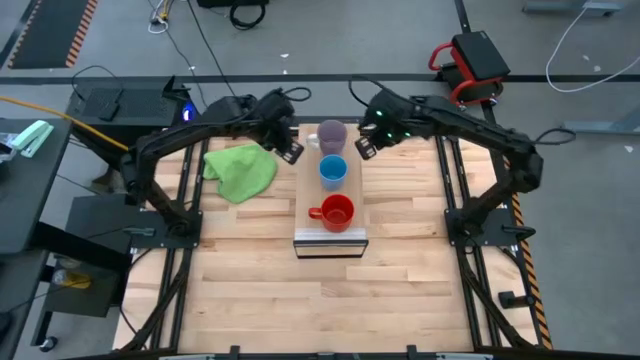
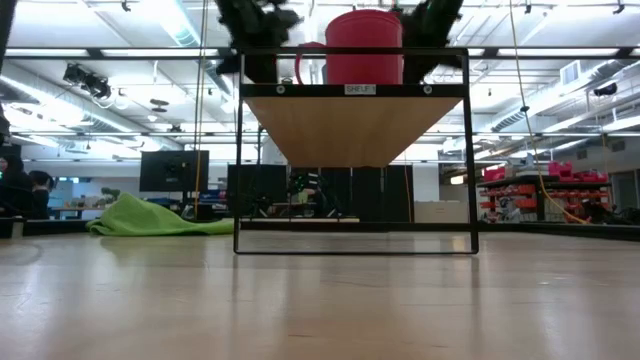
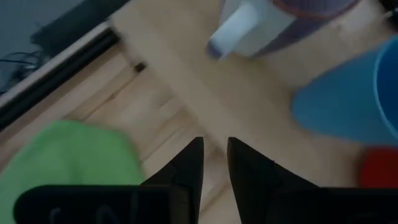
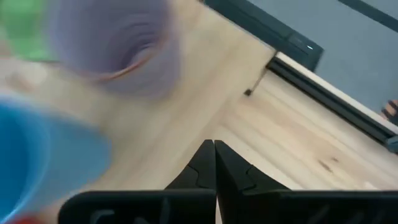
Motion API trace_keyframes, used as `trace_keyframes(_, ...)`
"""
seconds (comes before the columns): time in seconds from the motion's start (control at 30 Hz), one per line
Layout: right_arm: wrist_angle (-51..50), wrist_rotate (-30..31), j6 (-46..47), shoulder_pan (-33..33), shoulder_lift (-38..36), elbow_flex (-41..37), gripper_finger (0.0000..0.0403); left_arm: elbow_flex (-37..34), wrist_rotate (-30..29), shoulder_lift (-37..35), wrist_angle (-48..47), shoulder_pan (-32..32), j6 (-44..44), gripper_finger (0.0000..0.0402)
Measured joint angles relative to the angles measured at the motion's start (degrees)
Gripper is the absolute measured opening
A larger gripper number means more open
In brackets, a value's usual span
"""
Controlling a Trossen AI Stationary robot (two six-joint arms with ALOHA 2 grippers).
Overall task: Stack small to large cups/mugs on shelf
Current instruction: Adjust the red mug on the shelf
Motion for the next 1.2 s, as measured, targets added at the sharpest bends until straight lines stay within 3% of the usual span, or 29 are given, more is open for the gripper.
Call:
trace_keyframes(0.13, 1.01, 2.5, 3.13, 7.1, -6.67, -4.05, 0.0, 0.04, -6.39, -3.98, -6.43, -2.74, -0.76, 0.0076)
trace_keyframes(0.23, 6.21, 4.04, 8.55, 13.3, -13.24, -13.15, 0.0, 0.04, -10.52, -5.43, -9.66, -5.98, -2.98, 0.0072)
trace_keyframes(0.37, 24.69, 5.19, 16.66, 20.4, -20.66, -29.9, 0.0, 0.09, -11.8, -5.77, -10.43, -11.12, -5.09, 0.0067)
trace_keyframes(0.5, 35.09, 7.52, 21.79, 24.67, -22.9, -38.88, 0.0, 0.06, -14.37, -4.3, -10.72, -16.18, -6.74, 0.0061)
trace_keyframes(0.9, 38.3, 9.36, 25.1, 32.63, -17.27, -40.64, 0.0, -14.38, -14.56, -3.7, -6.58, -21.73, -17.22, 0.0048)
trace_keyframes(1.2, 42.1, 8.71, 24.91, 32.56, -15.69, -40.59, 0.0, -16.55, -12.99, -3.72, -2.83, -22.25, -18.67, 0.0041)
